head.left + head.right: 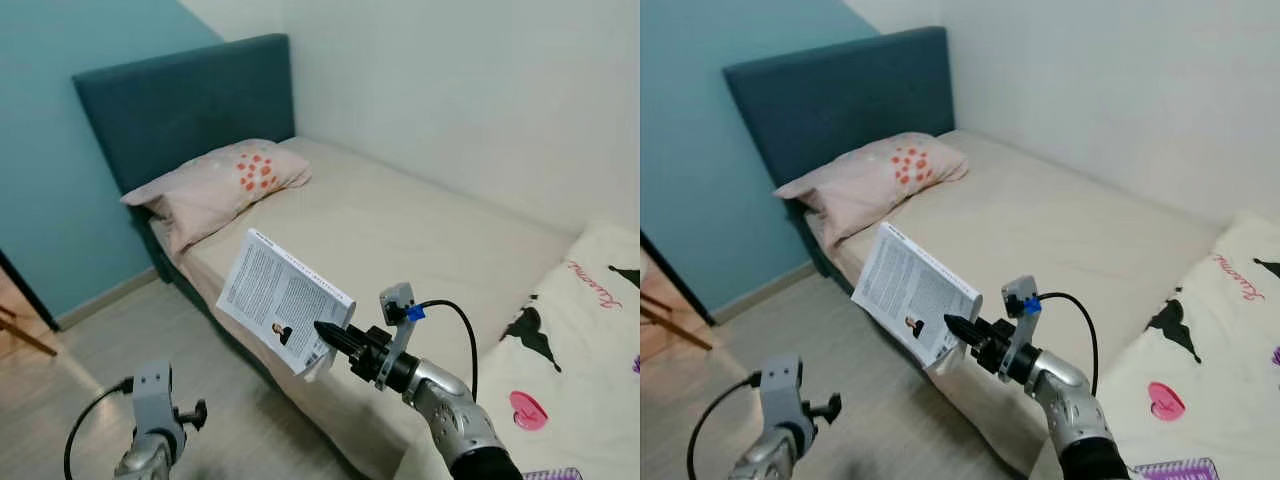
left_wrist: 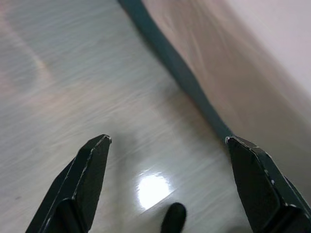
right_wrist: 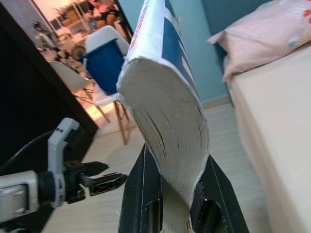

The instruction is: Clean up the room

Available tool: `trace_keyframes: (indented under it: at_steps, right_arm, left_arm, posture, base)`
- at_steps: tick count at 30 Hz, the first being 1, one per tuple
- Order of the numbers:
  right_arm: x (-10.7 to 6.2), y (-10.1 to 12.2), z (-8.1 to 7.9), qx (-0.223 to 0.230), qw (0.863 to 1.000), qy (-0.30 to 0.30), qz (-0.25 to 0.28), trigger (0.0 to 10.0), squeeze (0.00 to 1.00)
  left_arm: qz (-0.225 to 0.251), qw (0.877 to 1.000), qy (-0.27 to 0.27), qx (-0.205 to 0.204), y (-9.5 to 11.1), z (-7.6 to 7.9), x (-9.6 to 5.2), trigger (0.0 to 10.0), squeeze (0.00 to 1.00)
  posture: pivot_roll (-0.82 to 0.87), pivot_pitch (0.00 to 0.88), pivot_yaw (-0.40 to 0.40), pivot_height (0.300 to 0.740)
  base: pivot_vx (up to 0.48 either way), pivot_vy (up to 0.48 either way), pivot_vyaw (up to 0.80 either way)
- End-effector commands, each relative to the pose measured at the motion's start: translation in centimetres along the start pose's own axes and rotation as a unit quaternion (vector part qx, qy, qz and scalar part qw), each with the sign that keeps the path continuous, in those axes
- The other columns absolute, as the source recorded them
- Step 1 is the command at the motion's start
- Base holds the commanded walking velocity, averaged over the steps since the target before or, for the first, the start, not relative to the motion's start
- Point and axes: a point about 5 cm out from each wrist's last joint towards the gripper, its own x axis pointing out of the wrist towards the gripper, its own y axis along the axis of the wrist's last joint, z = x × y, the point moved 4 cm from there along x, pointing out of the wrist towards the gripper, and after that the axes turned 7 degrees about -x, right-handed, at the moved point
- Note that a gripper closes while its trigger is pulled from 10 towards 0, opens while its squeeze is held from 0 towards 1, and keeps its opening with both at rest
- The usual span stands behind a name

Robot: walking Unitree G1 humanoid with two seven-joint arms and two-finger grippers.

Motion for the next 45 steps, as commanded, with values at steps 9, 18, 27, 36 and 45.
trace_keyframes:
  at_steps: [9, 18, 27, 36, 45]
  right_arm:
    - [0.3, 2.5, 3.3, 0.024, 0.993, -0.109, 0.039, 10.0, 0.00]
    - [0.4, 1.9, 1.7, -0.001, 0.997, -0.066, 0.029, 10.0, 0.00]
    - [0.5, 1.6, 3.1, -0.025, 0.994, -0.110, -0.004, 10.0, 0.00]
    - [0.5, 1.7, 3.2, -0.019, 0.993, -0.120, 0.001, 10.0, 0.00]
    - [0.3, 2.6, 4.2, 0.012, 0.989, -0.144, 0.026, 10.0, 0.00]
  left_arm:
    - [0.155, 0.982, -0.084, -0.070, 9.5, 4.0, 1.1, 10.0, 0.00]
    - [0.162, 0.977, -0.118, -0.074, 9.8, 6.5, 1.0, 10.0, 0.00]
    - [0.152, 0.973, -0.156, -0.082, 8.8, 8.9, 0.7, 10.0, 0.00]
    - [0.147, 0.972, -0.165, -0.080, 8.3, 9.3, 0.6, 10.0, 0.00]
    - [0.144, 0.971, -0.175, -0.073, 8.1, 9.8, 0.5, 10.0, 0.00]
  posture:
    - [-0.06, 0.000, -0.011, 0.735]
    - [-0.07, 0.000, -0.008, 0.735]
    - [-0.08, 0.000, -0.009, 0.735]
    - [-0.08, 0.000, -0.008, 0.735]
    - [-0.08, 0.000, -0.007, 0.735]
  base:
    - [0.000, 0.000, 0.20]
    - [0.271, 0.000, 0.77]
    - [0.303, 0.000, 0.22]
    - [0.322, 0.000, 0.00]
    - [0.346, 0.000, 0.00]
